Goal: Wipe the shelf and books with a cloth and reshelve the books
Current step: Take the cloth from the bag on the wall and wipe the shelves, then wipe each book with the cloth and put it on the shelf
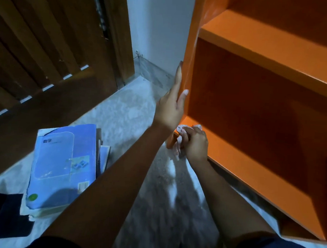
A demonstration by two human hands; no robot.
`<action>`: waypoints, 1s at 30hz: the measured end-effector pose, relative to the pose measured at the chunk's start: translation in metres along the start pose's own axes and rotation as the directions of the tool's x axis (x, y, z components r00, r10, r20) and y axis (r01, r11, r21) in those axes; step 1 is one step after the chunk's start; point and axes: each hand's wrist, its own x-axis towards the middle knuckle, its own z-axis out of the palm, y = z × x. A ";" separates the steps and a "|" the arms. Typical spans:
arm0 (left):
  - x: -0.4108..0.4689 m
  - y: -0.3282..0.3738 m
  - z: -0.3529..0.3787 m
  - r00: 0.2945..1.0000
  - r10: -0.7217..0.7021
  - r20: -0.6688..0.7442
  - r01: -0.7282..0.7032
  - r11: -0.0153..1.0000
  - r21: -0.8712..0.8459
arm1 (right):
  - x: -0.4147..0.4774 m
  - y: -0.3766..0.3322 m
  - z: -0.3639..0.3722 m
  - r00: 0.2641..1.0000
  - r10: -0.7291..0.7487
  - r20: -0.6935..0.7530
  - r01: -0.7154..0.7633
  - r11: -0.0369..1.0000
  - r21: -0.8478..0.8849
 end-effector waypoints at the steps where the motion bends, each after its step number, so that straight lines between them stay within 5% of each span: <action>1: -0.001 -0.002 -0.003 0.999 -0.008 0.041 0.011 0.998 -0.061 | -0.006 -0.006 0.001 1.000 0.024 0.014 -0.024 1.000 0.014; 6: -0.018 -0.037 -0.032 0.985 -0.018 0.169 0.044 0.987 -0.152 | -0.045 -0.050 0.006 0.992 0.071 0.106 -0.094 0.970 0.226; 9: -0.045 -0.076 -0.060 0.994 -0.091 0.066 0.095 0.993 -0.065 | -0.071 -0.084 0.013 0.933 0.106 0.343 -0.254 0.870 0.422; 13: -0.088 -0.143 -0.118 0.953 -0.288 -0.098 0.298 0.948 0.115 | -0.076 -0.109 0.055 0.888 0.112 0.445 -0.273 0.909 0.316; 17: -0.147 -0.205 -0.182 0.838 -0.461 -0.292 0.529 0.818 0.227 | -0.075 -0.147 0.098 0.843 0.015 0.538 -0.239 0.906 0.349; 20: -0.180 -0.224 -0.214 0.665 -0.636 -0.391 0.743 0.617 0.260 | -0.083 -0.169 0.128 0.750 0.022 0.661 -0.318 0.888 0.332; 22: -0.191 -0.228 -0.222 0.490 -0.778 -0.393 0.871 0.424 0.248 | -0.093 -0.172 0.146 0.710 0.024 0.703 -0.355 0.875 0.329; 25: -0.196 -0.230 -0.223 0.353 -0.894 -0.277 0.934 0.318 0.162 | -0.100 -0.160 0.170 0.705 0.040 0.708 -0.414 0.834 0.365; 30: -0.199 -0.229 -0.236 0.361 -0.899 -0.249 0.932 0.356 0.066 | -0.098 -0.163 0.164 0.720 0.070 0.690 -0.429 0.827 0.364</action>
